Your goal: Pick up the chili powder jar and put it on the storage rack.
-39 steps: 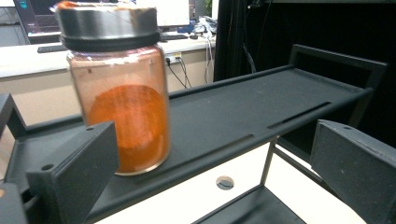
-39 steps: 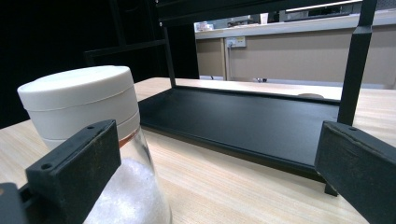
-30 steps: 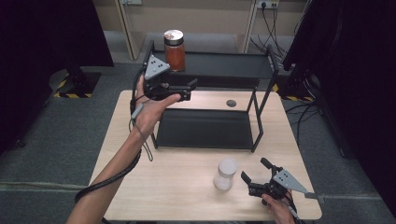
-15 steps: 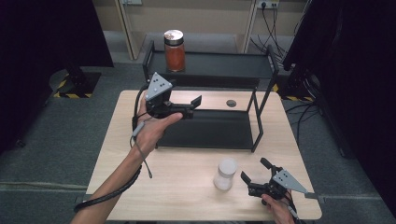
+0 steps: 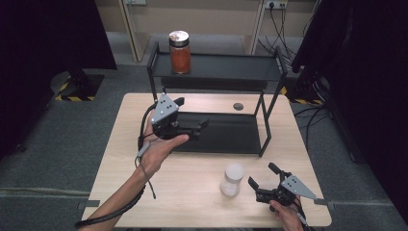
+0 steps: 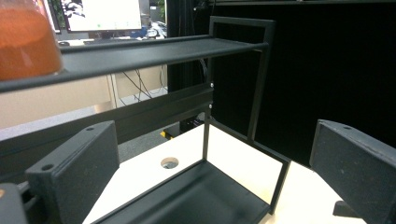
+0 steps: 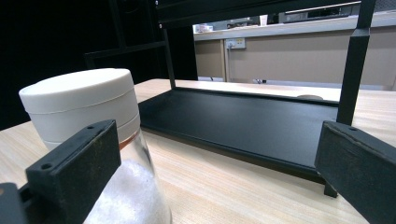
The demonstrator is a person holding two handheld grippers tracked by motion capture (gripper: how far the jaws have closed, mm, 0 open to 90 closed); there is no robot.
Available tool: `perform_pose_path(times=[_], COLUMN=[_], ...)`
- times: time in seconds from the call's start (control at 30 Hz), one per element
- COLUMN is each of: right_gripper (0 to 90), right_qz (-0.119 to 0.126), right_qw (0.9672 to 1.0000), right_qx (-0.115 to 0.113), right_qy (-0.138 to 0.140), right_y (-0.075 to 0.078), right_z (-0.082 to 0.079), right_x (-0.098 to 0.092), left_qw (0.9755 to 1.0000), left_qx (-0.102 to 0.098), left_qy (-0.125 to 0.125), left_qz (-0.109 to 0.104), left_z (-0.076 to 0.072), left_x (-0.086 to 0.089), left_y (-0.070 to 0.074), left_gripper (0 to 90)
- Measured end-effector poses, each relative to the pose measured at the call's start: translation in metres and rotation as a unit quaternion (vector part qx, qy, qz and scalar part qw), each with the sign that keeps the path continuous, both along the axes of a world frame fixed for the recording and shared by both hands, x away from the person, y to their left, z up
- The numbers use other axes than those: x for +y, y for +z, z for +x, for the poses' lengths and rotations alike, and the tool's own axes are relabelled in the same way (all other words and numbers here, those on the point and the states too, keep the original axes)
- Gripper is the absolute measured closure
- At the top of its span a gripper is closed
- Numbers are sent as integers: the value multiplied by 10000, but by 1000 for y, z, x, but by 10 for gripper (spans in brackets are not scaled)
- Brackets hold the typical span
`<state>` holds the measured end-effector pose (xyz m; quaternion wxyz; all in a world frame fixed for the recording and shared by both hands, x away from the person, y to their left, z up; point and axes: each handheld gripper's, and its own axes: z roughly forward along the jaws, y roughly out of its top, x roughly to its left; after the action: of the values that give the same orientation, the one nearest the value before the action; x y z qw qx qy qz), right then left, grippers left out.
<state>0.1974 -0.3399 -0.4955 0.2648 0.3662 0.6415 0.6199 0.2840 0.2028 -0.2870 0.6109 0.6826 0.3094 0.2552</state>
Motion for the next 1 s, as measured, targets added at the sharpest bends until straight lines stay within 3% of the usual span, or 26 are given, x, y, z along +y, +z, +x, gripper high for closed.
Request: perform_pose_path(times=[1.0], right_gripper=[4], right_qz=[-7], right_qw=[10000], right_qx=[-8], right_qy=[-7], right_y=[0], right_z=[0], right_x=[1], left_qw=[9990], left_qx=[75], left_qy=[-395], left_qz=[-190], left_z=[-34], left_x=[7], left_y=[-64], left_gripper=[7])
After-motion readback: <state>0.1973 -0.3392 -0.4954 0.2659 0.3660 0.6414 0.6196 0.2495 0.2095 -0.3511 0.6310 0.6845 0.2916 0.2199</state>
